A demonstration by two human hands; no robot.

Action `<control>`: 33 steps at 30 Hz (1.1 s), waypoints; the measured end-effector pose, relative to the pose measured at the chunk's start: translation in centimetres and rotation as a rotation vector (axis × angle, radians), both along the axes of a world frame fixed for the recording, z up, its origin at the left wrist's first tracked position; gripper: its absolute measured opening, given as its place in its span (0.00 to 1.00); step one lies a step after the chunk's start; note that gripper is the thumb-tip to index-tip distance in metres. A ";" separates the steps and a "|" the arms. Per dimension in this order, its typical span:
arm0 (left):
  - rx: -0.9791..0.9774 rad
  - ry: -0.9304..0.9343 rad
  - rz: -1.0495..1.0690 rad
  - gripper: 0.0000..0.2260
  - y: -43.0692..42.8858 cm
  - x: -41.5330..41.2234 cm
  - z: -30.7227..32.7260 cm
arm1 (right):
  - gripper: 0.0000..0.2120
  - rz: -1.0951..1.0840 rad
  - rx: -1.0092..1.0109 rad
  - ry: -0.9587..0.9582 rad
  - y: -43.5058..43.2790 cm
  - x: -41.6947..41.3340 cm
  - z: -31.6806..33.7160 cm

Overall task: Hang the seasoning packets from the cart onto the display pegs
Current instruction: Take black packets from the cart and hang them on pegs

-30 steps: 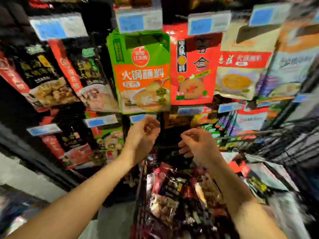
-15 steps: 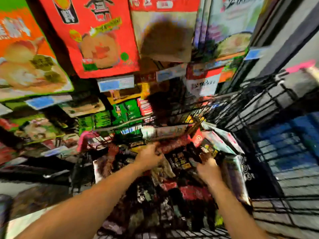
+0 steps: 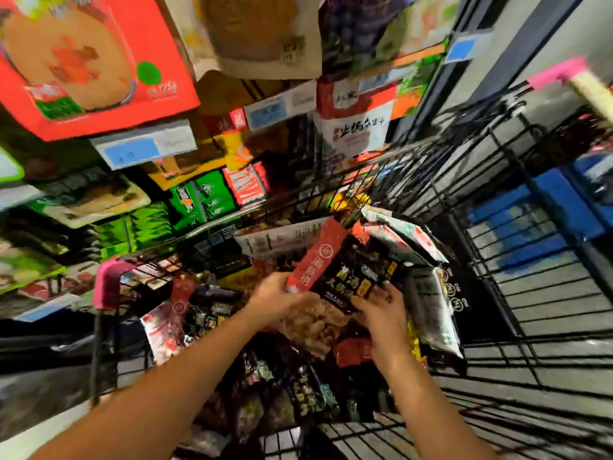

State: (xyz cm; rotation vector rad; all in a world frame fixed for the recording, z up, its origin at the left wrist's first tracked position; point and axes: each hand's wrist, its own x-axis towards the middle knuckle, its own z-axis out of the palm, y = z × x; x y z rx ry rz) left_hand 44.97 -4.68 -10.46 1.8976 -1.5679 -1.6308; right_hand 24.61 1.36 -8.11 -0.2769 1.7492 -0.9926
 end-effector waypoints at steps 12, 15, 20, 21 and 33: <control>-0.192 -0.191 0.059 0.22 0.1 -10.9 -0.8 | 0.08 -0.075 -0.106 0.193 3.4 -9.4 2.9; -0.057 -0.348 -0.009 0.24 0.7 -12.8 -1.6 | 0.09 -0.038 -0.101 0.216 4.8 -11.2 2.7; 0.006 -0.370 0.114 0.15 1.9 -14.6 -3.0 | 0.11 -0.044 -0.075 0.201 6.1 -11.5 2.4; 0.044 -0.333 0.143 0.16 2.1 -14.5 -3.2 | 0.13 -0.050 -0.070 0.212 6.1 -11.4 2.5; -0.121 0.101 0.159 0.10 3.4 -9.3 2.9 | 0.44 0.042 -0.094 0.226 5.7 -11.6 1.9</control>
